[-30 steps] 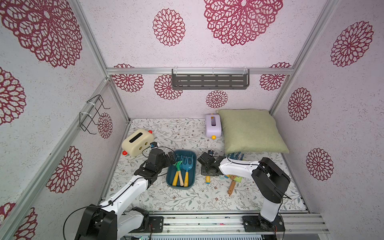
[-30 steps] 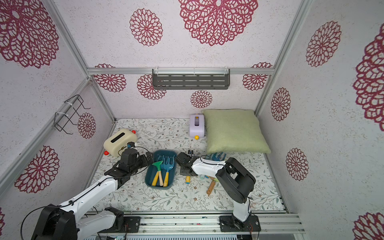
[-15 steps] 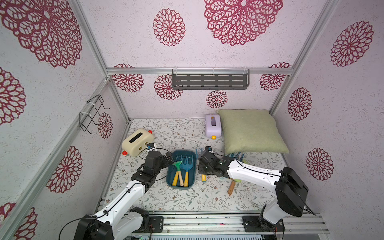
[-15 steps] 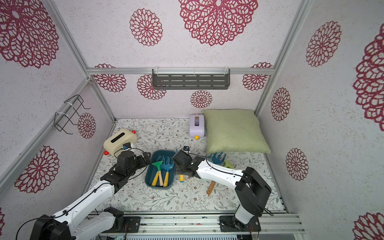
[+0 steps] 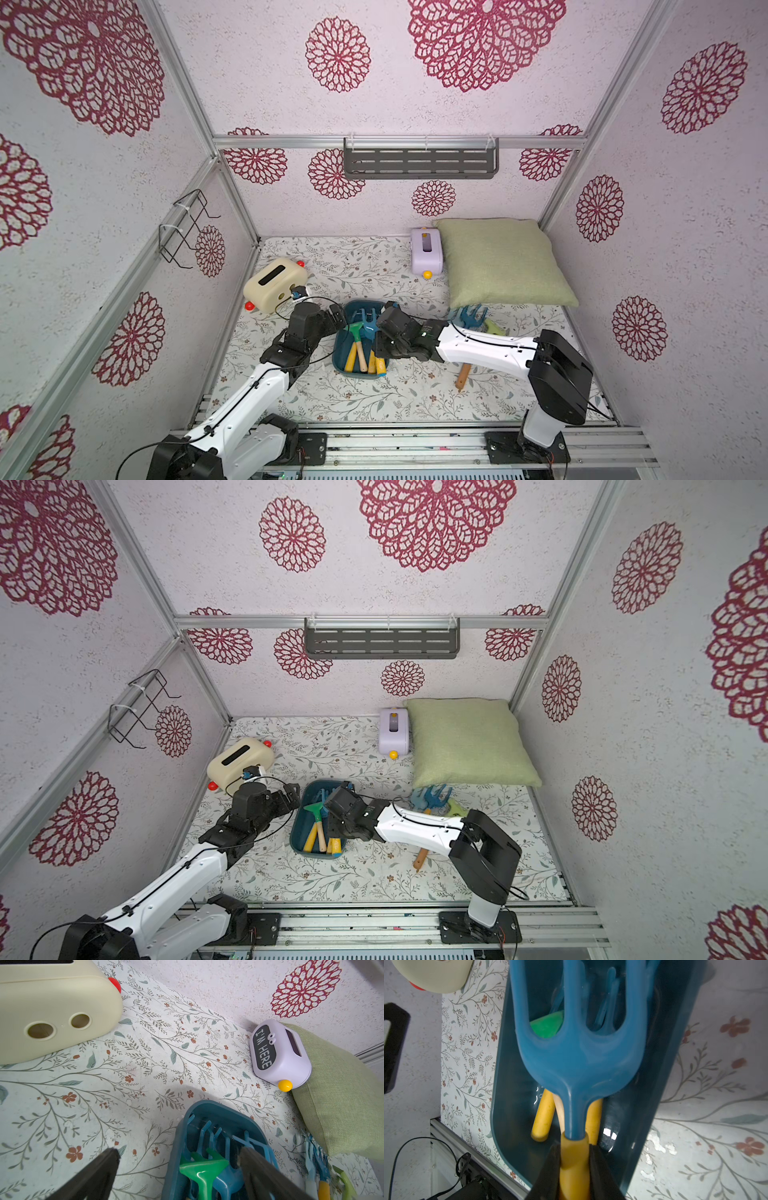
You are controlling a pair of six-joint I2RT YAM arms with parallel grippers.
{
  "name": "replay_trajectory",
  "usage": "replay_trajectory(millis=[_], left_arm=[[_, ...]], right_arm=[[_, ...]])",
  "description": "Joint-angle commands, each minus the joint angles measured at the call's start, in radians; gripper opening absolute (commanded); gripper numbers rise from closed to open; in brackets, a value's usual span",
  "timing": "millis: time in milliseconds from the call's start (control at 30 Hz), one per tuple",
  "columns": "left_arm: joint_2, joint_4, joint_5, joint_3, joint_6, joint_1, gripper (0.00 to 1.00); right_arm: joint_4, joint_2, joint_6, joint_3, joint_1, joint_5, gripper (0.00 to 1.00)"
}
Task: Put the rake into the storage box
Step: Place the rake in the storage box.
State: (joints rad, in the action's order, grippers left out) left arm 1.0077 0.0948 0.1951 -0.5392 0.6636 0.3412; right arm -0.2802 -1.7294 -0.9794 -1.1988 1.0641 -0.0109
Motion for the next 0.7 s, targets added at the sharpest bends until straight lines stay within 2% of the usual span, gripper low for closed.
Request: replay_trajectory(millis=[0, 333, 533, 600, 667], left_arm=[[-0.014, -0.009, 0.004, 0.012, 0.001, -0.011, 0.98], [-0.003, -0.014, -0.012, 0.009, 0.003, -0.012, 0.98], [0.000, -0.019, -0.017, 0.010, 0.004, -0.012, 0.98], [0.006, -0.023, -0.023, 0.010, 0.004, -0.012, 0.98], [0.013, -0.024, -0.023, 0.006, 0.004, -0.013, 0.98]], right_arm=[[0.019, -0.018, -0.042, -0.044, 0.002, -0.002, 0.09], [-0.048, -0.116, -0.056, -0.118, 0.000, -0.083, 0.11], [-0.069, -0.122, -0.052, -0.120, -0.002, -0.138, 0.13], [-0.073, -0.130, -0.046, -0.129, -0.004, -0.143, 0.18], [-0.074, -0.138, -0.037, -0.135, -0.006, -0.145, 0.30]])
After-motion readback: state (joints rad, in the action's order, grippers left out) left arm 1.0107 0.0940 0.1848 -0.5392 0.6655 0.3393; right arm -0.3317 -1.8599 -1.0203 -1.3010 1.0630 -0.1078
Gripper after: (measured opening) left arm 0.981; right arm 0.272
